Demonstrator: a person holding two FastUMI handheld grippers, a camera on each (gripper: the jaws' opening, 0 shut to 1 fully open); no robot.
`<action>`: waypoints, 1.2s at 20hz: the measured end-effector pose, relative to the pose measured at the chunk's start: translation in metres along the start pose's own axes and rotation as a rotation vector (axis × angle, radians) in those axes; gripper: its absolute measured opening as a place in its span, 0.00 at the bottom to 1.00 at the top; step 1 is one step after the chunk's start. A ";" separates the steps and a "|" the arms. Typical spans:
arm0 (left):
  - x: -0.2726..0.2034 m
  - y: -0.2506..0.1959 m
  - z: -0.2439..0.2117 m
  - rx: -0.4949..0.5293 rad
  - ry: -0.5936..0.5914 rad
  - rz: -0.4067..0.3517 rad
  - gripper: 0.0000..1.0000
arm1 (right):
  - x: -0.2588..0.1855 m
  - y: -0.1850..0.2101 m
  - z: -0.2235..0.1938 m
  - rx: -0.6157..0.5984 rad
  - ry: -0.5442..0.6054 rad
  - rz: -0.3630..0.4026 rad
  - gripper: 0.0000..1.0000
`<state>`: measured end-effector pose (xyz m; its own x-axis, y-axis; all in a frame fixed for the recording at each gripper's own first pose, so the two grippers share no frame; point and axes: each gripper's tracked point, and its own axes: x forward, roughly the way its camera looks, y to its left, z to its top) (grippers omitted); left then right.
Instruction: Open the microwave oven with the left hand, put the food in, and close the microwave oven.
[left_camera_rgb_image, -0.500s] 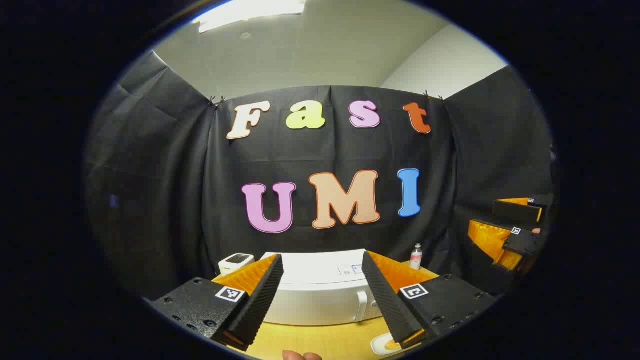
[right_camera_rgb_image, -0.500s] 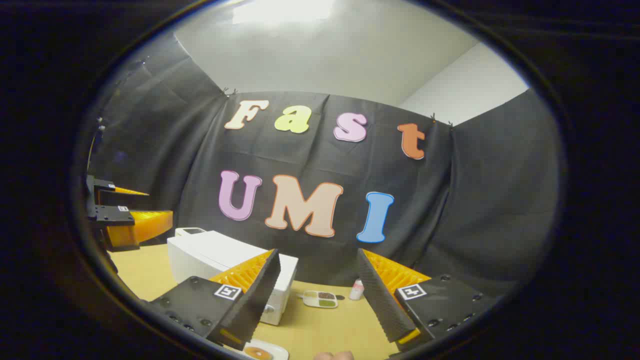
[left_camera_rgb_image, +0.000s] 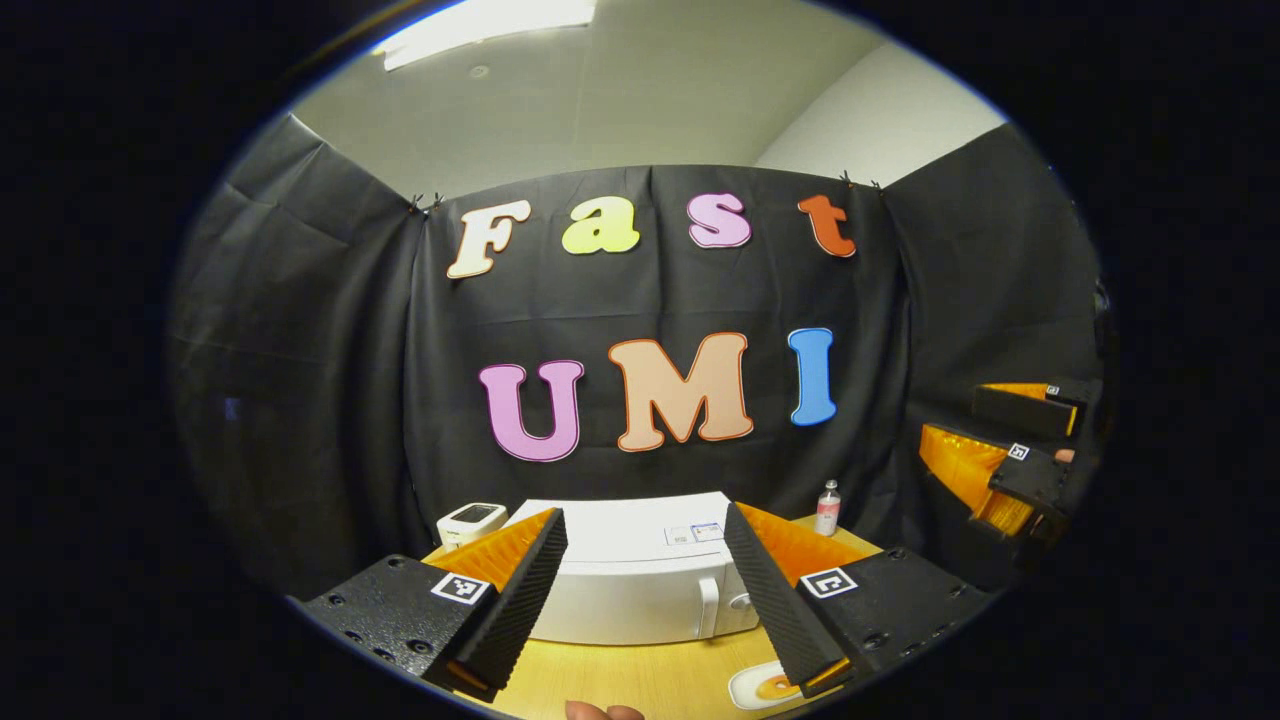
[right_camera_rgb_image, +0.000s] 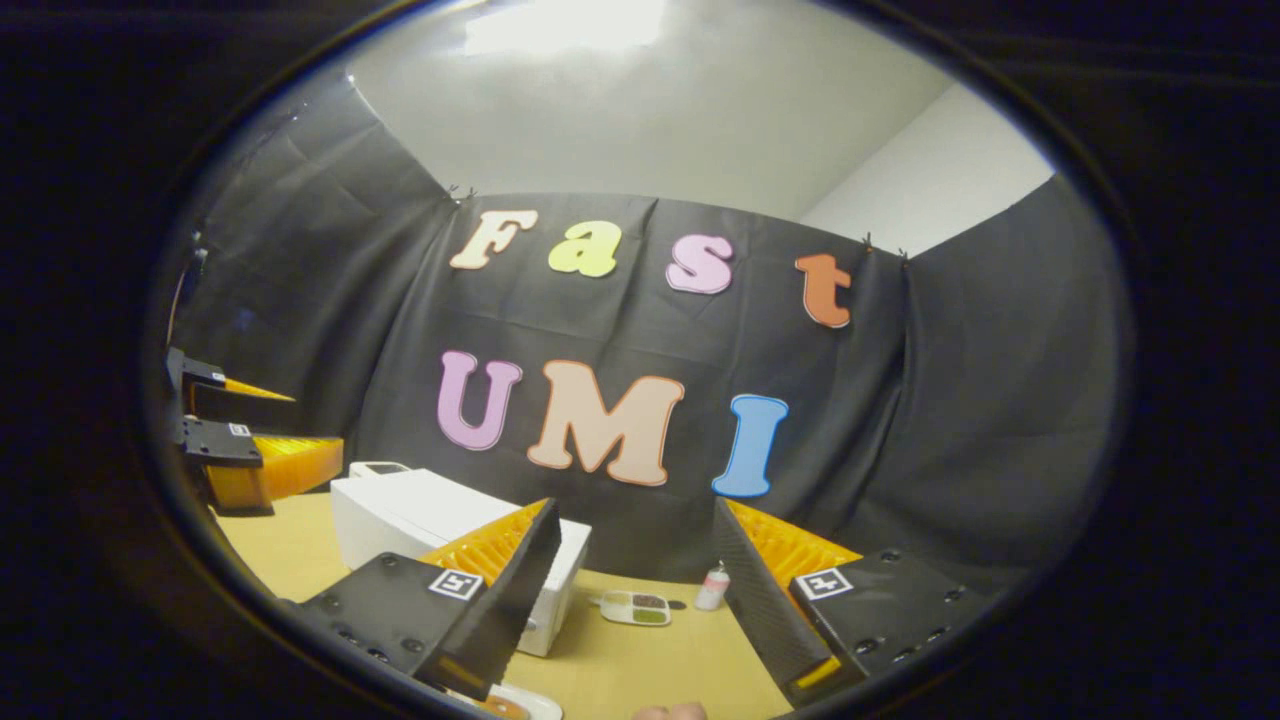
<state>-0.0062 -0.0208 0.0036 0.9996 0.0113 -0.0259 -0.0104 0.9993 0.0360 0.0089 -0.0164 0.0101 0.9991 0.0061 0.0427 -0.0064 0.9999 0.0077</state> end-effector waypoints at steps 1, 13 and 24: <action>-0.001 0.001 0.002 0.004 -0.001 0.002 0.97 | 0.000 0.000 0.001 0.000 -0.004 0.004 0.96; 0.003 0.000 -0.011 0.023 0.025 0.005 1.00 | 0.006 0.002 -0.022 0.020 0.090 0.020 0.97; 0.047 -0.038 -0.069 -0.019 0.034 -0.054 0.98 | 0.019 -0.017 -0.028 0.008 0.058 0.003 0.97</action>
<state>0.0389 -0.0560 -0.0683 0.9972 -0.0420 -0.0614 0.0430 0.9990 0.0151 0.0296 -0.0333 -0.0176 0.9998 0.0096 -0.0153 -0.0093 0.9998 0.0154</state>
